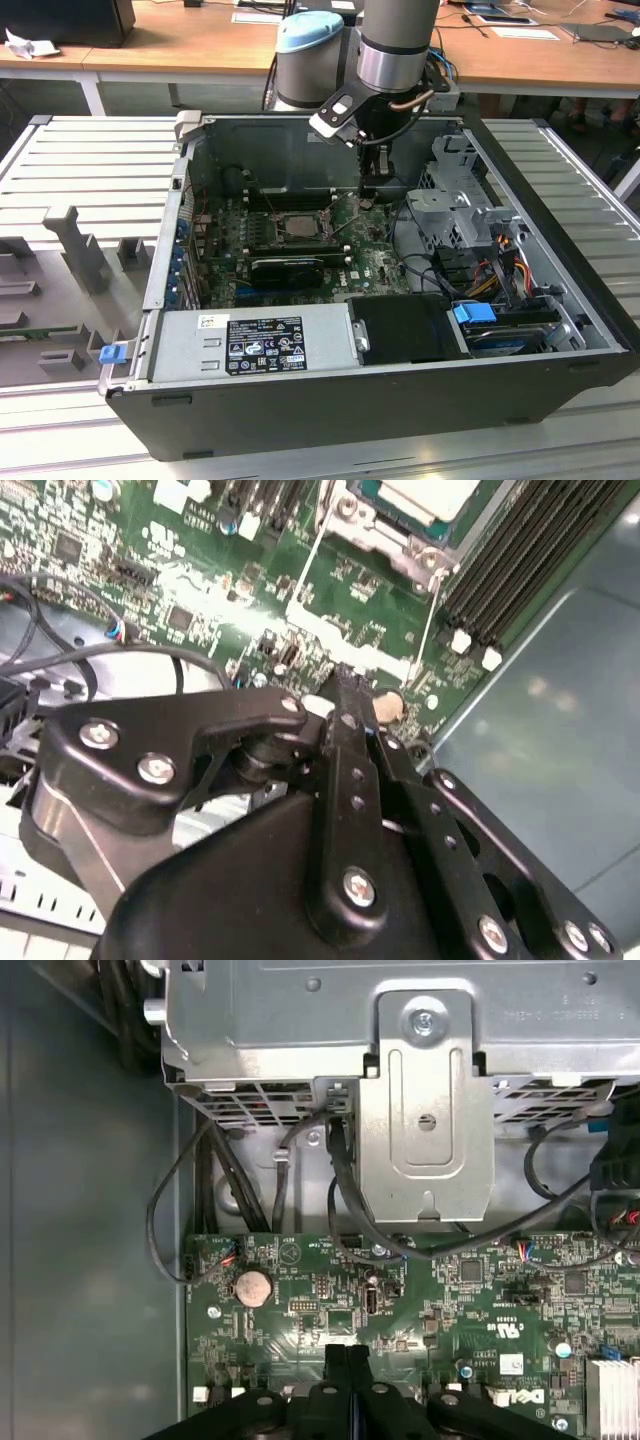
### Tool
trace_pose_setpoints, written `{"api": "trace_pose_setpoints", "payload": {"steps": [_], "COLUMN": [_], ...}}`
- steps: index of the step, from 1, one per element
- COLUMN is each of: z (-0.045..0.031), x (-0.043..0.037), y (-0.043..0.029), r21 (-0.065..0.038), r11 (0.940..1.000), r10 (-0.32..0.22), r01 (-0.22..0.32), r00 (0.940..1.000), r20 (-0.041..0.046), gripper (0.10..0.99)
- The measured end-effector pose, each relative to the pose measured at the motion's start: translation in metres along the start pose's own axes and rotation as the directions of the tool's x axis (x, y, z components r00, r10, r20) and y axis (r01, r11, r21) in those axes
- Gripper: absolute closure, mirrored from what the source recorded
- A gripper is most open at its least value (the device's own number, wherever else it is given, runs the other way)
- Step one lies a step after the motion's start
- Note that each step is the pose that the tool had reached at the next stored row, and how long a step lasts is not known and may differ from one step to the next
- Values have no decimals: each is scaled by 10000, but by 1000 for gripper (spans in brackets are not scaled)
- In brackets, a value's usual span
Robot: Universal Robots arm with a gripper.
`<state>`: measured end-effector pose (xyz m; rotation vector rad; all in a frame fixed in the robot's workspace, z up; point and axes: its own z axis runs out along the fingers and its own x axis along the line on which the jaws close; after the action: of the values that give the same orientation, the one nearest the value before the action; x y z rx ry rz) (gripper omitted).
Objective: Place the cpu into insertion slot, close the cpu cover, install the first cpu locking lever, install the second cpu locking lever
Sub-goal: 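Close the cpu cover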
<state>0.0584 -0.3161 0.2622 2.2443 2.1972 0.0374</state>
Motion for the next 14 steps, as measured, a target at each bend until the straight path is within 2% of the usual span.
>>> {"api": "trace_pose_setpoints", "payload": {"steps": [3, 6, 13, 14], "z": [77, 117, 135, 194], "x": [0, -1, 0, -10], "y": [40, 58, 113, 114], "r21": [0, -2, 6, 29], "r11": [10000, 10000, 10000, 10000], "r10": [-1, 0, -3, -15], "r01": [1, 0, 3, 15], "r00": [10000, 10000, 10000, 10000], "r20": [-1, 0, 0, -1], "gripper": [980, 980, 980, 980]}}
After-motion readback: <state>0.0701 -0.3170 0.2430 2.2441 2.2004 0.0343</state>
